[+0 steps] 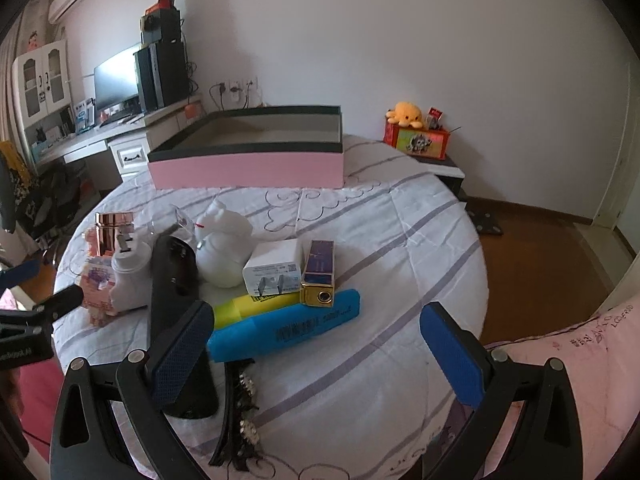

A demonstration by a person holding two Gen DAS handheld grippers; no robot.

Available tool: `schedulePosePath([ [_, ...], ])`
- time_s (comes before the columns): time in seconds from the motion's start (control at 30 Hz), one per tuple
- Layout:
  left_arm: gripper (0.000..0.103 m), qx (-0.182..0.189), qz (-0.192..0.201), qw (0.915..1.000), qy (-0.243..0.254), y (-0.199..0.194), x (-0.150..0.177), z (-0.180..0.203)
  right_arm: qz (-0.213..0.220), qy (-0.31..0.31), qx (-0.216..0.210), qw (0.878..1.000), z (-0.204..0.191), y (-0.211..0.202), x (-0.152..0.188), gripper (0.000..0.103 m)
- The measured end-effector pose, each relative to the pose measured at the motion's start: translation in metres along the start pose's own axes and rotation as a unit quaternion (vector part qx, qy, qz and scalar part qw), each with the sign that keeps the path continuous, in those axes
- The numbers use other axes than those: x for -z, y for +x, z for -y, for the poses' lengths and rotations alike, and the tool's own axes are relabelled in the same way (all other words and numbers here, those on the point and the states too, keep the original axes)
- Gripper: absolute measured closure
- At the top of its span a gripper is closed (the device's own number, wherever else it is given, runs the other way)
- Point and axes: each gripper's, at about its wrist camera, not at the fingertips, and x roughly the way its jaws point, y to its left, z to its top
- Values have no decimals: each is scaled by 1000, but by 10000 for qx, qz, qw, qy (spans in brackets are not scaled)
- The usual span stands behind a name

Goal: Organize rigid objects
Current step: 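Reach the left tool to the block donut while the right tool reaches the blue-gold box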

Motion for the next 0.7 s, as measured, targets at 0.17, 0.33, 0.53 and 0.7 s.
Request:
schedulePosePath([
  [0.17, 0, -18, -182, 9997, 136, 17, -3, 7, -175, -20, -73, 9998, 2, 14, 1, 0],
  [0.33, 0, 71, -285, 9994, 169, 34, -8, 8, -249, -57, -138, 9996, 1, 21, -2, 0],
  [0.53, 0, 117, -269, 9995, -91, 24, -6, -17, -239, -95, -206, 9995, -1, 24, -9, 0],
  [0.7, 0, 118, -434, 9980, -451, 32, 0, -32, -329, -115, -224, 9991, -1, 34, -14, 0],
])
